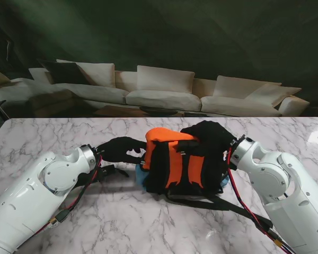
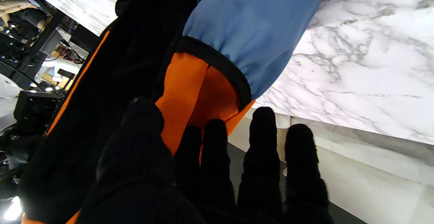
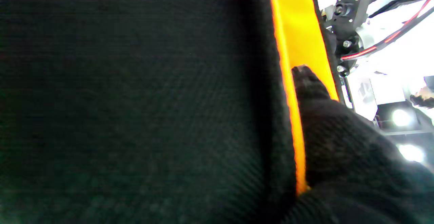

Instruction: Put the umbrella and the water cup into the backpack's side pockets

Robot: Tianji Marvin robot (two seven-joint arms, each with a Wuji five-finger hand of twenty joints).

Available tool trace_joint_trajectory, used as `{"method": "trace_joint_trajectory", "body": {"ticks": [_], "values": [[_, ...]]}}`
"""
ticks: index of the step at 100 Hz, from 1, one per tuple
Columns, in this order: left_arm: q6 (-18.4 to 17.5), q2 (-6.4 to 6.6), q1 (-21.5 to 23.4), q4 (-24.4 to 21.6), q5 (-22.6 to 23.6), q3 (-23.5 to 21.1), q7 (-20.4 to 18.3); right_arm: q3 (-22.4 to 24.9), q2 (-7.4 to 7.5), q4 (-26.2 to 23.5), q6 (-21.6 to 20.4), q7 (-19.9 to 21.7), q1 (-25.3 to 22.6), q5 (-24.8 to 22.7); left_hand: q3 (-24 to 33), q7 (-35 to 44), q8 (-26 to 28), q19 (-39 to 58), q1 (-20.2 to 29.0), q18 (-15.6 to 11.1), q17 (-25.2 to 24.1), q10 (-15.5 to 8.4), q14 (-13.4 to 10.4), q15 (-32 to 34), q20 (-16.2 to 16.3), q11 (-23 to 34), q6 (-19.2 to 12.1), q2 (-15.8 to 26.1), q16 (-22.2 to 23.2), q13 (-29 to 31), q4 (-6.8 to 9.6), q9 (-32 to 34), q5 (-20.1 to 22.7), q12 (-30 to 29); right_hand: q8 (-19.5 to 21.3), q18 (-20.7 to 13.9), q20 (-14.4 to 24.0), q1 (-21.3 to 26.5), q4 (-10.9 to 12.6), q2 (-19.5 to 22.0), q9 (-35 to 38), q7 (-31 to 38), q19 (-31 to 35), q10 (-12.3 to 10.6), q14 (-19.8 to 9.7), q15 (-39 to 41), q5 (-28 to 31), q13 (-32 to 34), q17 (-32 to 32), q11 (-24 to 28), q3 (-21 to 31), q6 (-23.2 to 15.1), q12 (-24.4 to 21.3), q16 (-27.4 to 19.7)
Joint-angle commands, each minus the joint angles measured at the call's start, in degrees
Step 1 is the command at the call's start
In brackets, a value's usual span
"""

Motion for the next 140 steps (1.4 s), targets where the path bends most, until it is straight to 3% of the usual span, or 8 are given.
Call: {"method": "trace_joint_trajectory", "body": {"ticks": [1,22,28,47,86,104,122,140], "values": [[-1.26,-0.24,0.21,-0.53,-0.15,0.34,-1.61,-0.11,-0.11,0.53,0.27,0.29,-0.2,-0.31,-0.35,-0.67,-0.83,0.53,0.41,0.15,-0.57,-3.28,-1.1,-1.19,1.2,-0.46,-4.98,1.87,-0.51,-0.74,0.06,-2.06,-0.83,-0.91,0.26,-0.45,-0.84,4.06,0.55,4.38,1.18,1.27,0.66,-0.53,-2.07,1.55,1.78,1.44,-0.09,1.75,3.67,-4.63,-0.26,0.16],[-4.7,0.19,3.45,-4.32,0.81,-2.62,-1.3,-0.11,-0.19,1.0,1.23,-0.03,0.16,-0.92,-0.67,3.26,0.39,2.27,0.17,0.31,0.51,0.65,-0.77,1.85,2.07,4.11,-5.92,1.95,1.82,2.03,-0.03,6.64,4.21,2.25,0.28,-0.43,-0.85,4.16,0.58,4.47,1.08,1.3,0.44,-0.59,-2.06,1.28,1.69,1.43,-0.33,1.72,3.6,-4.64,-0.26,0.09],[-5.29,0.47,4.38,-5.28,0.36,-3.45,-2.1,-0.15,-0.25,1.12,1.47,-0.28,0.23,-1.1,-0.48,6.93,5.29,3.09,0.44,0.56,0.85,1.6,-0.61,3.41,2.39,5.33,-5.74,0.54,3.44,3.27,-0.05,9.4,6.4,4.48,0.29,-0.42,-0.86,4.2,0.58,4.44,1.03,1.33,0.39,-0.58,-2.06,1.22,1.7,1.44,-0.39,1.7,3.58,-4.63,-0.27,0.08],[-7.26,1.63,5.47,-6.5,-1.6,-3.43,-6.03,-0.41,-0.42,1.49,2.37,-1.18,0.55,-1.96,-0.47,11.36,9.33,3.51,0.37,0.86,1.02,1.41,-0.73,4.08,2.43,6.28,-6.28,-1.17,4.28,4.17,-0.15,12.42,12.59,5.96,0.28,-0.31,-0.87,4.26,0.58,4.57,0.83,1.31,0.13,-0.63,-1.98,0.84,1.6,1.42,-0.68,1.64,3.5,-4.68,-0.28,-0.03],[-5.65,1.89,0.34,-2.2,10.35,1.07,-5.44,-0.53,-0.46,1.75,2.62,-1.59,0.37,-2.53,-1.39,7.62,7.73,1.89,-5.3,-0.12,-0.29,0.35,0.01,0.1,1.72,-0.71,-5.31,5.53,1.93,-0.14,-0.88,1.5,9.19,1.09,0.3,-0.31,-0.87,4.36,0.59,4.91,0.12,1.2,-0.35,-0.44,-1.8,-0.29,1.22,1.37,-1.18,1.34,3.19,-4.97,-0.39,-0.35],[-4.37,1.76,-0.32,-2.2,19.04,-0.4,-3.14,-0.51,-0.48,1.73,2.21,-1.79,0.26,-2.5,-1.72,4.23,5.37,1.84,-7.48,-0.7,-0.36,3.37,0.19,-0.25,1.79,-1.78,-3.59,8.21,1.62,-1.45,-0.83,-1.42,6.96,-0.04,0.29,-0.34,-0.89,4.39,0.6,5.03,-0.12,1.09,-0.61,-0.59,-1.73,-0.86,0.99,1.38,-1.44,1.13,3.06,-5.18,-0.48,-0.5],[-2.01,1.54,-0.57,-2.01,21.93,-1.19,-2.01,-0.77,-0.49,1.89,1.92,-1.93,0.46,-2.51,-1.78,-2.02,1.73,1.87,-8.61,-1.05,-0.78,7.44,0.7,-0.34,1.98,-3.37,0.62,9.18,1.55,-3.0,-0.71,-5.75,-2.91,-0.57,0.33,-0.38,-0.9,4.45,0.62,5.12,-0.29,1.09,-0.88,-0.81,-1.73,-1.41,0.87,1.4,-1.7,0.96,2.93,-5.37,-0.55,-0.63],[-2.38,1.32,0.3,-2.29,21.88,-2.1,-0.62,-0.9,-0.46,1.94,1.83,-1.81,0.59,-2.53,-1.7,-0.53,1.99,1.89,-8.53,-0.95,-0.97,7.64,0.65,-0.06,2.05,-3.14,0.26,8.88,1.67,-3.23,-0.63,-5.03,-0.26,-0.18,0.33,-0.42,-0.89,4.45,0.63,5.21,-0.46,1.07,-1.04,-0.85,-1.69,-1.84,0.73,1.37,-1.83,0.79,2.84,-5.52,-0.61,-0.71]]}}
